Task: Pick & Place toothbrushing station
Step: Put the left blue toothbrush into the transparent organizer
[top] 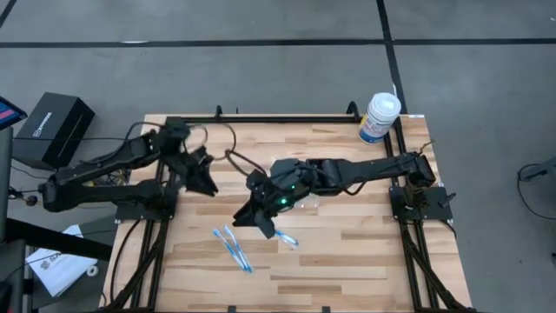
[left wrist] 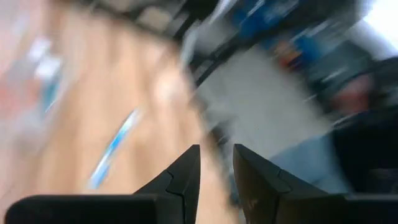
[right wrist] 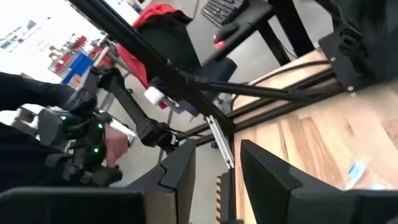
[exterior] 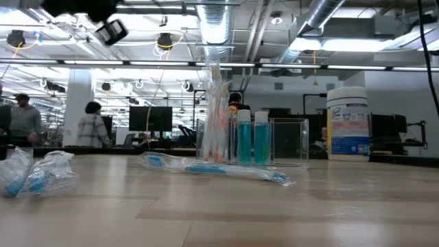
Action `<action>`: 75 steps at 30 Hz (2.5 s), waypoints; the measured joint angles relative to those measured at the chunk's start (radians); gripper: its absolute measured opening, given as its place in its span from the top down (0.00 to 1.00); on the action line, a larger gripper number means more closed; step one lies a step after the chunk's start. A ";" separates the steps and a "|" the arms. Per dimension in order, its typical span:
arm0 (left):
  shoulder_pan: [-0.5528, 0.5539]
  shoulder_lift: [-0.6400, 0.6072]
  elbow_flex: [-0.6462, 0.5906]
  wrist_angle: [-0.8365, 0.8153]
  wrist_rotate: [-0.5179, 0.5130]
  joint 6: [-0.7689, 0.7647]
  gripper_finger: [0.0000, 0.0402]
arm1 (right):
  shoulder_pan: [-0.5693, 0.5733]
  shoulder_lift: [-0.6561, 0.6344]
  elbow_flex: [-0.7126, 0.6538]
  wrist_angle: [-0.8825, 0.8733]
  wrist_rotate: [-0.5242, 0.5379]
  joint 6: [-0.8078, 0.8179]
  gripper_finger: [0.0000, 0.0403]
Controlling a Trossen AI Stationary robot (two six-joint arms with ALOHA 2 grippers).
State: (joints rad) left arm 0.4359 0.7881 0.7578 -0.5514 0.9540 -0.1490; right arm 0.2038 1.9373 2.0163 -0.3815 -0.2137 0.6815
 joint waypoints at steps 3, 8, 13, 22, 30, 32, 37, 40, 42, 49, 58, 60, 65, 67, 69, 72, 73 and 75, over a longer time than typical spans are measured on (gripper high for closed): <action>-0.092 -0.033 0.000 -0.165 -0.214 0.096 0.78 | 0.011 -0.001 0.000 -0.012 0.012 -0.003 0.71; -0.271 -0.056 0.000 -0.268 -0.436 0.123 0.78 | 0.002 -0.001 0.000 -0.037 0.002 -0.056 0.71; -0.488 -0.014 -0.027 -0.289 -0.657 0.138 0.78 | -0.031 -0.001 0.000 -0.056 -0.081 -0.102 0.71; -0.755 0.193 -0.043 -0.266 -0.781 0.094 0.67 | -0.058 -0.001 0.000 -0.055 -0.195 -0.157 0.71; -0.836 0.343 -0.102 -0.080 -0.857 0.118 0.61 | -0.070 -0.001 0.000 -0.043 -0.213 -0.158 0.71; -0.835 0.357 -0.132 -0.054 -0.897 0.122 0.61 | -0.070 -0.001 0.000 -0.039 -0.215 -0.143 0.71; -0.828 0.375 -0.196 -0.027 -0.895 0.142 0.61 | -0.066 -0.001 0.000 -0.022 -0.217 -0.134 0.71; -0.830 0.378 -0.216 0.015 -0.883 0.142 0.62 | -0.067 -0.001 0.000 -0.015 -0.216 -0.127 0.71; -0.830 0.383 -0.223 0.022 -0.879 0.142 0.62 | -0.070 -0.002 0.000 -0.008 -0.216 -0.127 0.71; -0.829 0.388 -0.260 0.053 -0.879 0.145 0.62 | -0.078 -0.002 0.000 0.011 -0.216 -0.123 0.71; -0.829 0.388 -0.297 0.090 -0.906 0.142 0.63 | -0.079 -0.002 0.000 0.026 -0.216 -0.123 0.71; -0.829 0.388 -0.297 0.108 -0.925 0.142 0.64 | -0.082 -0.002 0.000 0.027 -0.216 -0.123 0.71; -0.827 0.388 -0.297 0.141 -0.939 0.142 0.64 | -0.085 -0.002 0.000 0.036 -0.216 -0.123 0.71; -0.827 0.388 -0.297 0.143 -0.940 0.142 0.64 | -0.088 -0.002 0.000 0.044 -0.216 -0.120 0.71; -0.827 0.394 -0.297 0.145 -0.940 0.142 0.64 | -0.088 -0.002 0.000 0.057 -0.216 -0.114 0.71; -0.827 0.421 -0.297 0.152 -0.939 0.144 0.64 | -0.089 -0.002 0.000 0.073 -0.216 -0.113 0.71; -0.827 0.436 -0.297 0.159 -0.936 0.144 0.65 | -0.089 -0.002 0.000 0.077 -0.216 -0.113 0.71; -0.827 0.471 -0.297 0.174 -0.928 0.144 0.66 | -0.089 -0.002 0.000 0.079 -0.216 -0.113 0.71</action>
State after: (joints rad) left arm -0.3912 1.2589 0.4610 -0.3774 0.0264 -0.0048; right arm 0.1146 1.9354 2.0167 -0.3028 -0.4301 0.5688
